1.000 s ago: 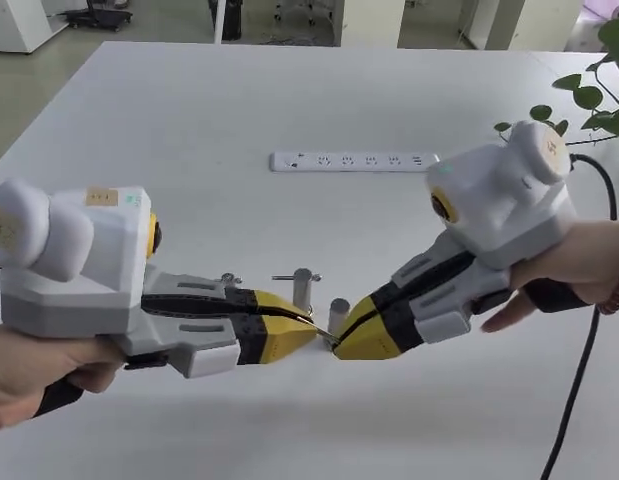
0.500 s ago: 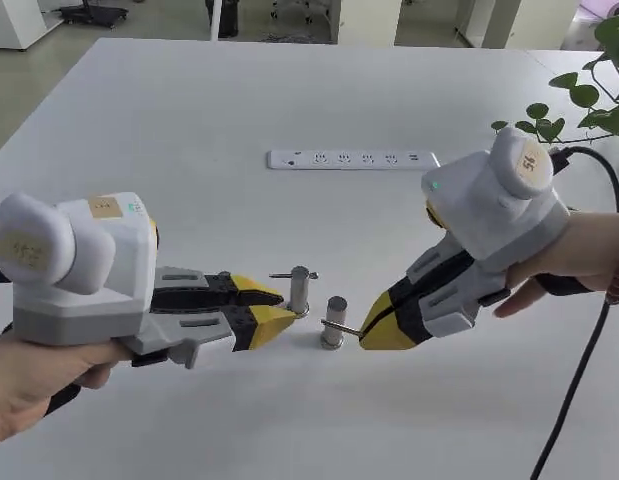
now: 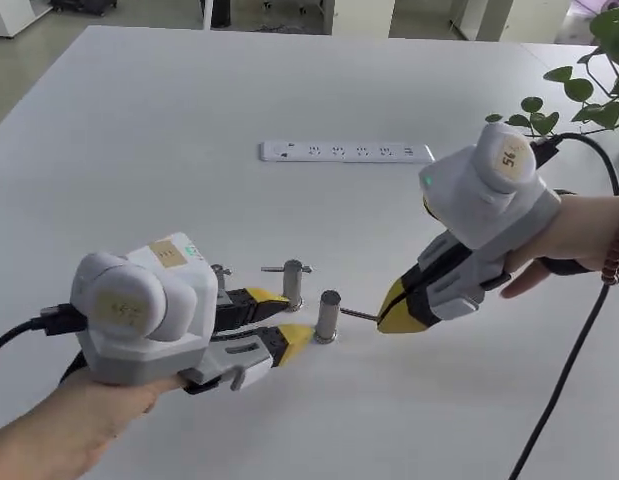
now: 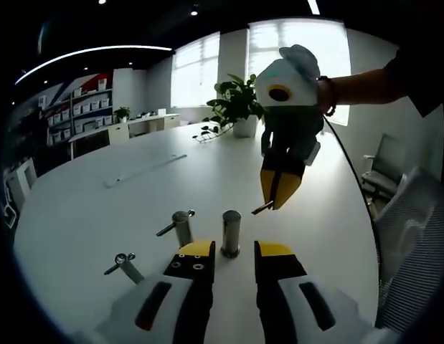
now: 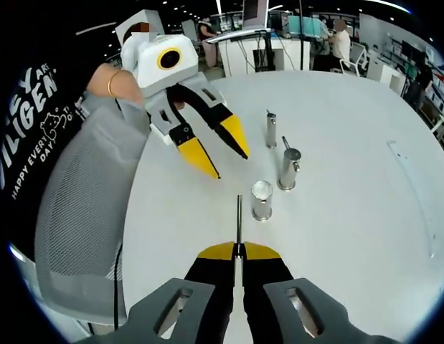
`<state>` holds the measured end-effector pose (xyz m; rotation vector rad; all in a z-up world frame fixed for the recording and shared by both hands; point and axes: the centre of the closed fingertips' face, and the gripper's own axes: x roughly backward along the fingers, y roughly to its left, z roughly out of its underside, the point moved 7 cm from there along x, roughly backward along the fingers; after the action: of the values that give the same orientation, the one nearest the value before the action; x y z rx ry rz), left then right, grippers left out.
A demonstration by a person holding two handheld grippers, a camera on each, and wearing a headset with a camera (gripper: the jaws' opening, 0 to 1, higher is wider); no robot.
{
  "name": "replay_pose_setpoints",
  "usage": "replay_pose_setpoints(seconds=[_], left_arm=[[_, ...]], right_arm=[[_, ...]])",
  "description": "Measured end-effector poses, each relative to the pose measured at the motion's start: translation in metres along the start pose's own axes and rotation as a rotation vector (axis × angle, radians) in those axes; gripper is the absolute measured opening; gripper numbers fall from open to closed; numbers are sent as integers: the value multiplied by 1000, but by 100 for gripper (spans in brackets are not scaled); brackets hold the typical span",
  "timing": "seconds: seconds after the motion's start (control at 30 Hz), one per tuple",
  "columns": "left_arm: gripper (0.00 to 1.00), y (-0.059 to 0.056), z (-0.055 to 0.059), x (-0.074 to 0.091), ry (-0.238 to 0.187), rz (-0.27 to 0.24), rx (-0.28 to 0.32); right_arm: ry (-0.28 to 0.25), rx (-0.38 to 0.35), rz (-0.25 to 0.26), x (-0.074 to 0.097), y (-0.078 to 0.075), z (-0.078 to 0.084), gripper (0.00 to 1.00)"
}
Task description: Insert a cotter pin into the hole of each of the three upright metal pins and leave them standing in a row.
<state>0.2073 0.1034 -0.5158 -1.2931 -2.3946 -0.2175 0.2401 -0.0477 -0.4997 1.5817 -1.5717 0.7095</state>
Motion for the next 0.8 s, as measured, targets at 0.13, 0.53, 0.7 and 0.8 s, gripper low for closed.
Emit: replay_pose_setpoints(seconds=[0.13, 0.53, 0.7, 0.8], left_arm=[[22, 0, 3, -8, 4, -15, -4], [22, 1, 8, -31, 2, -67, 53], [21, 1, 10, -38, 0, -71, 85], [21, 0, 11, -41, 8, -79, 74]], right_arm=[[38, 1, 9, -2, -3, 3, 0], [90, 10, 35, -2, -13, 6, 0], [112, 15, 37, -3, -16, 7, 0], [117, 13, 40, -3, -17, 6, 0]])
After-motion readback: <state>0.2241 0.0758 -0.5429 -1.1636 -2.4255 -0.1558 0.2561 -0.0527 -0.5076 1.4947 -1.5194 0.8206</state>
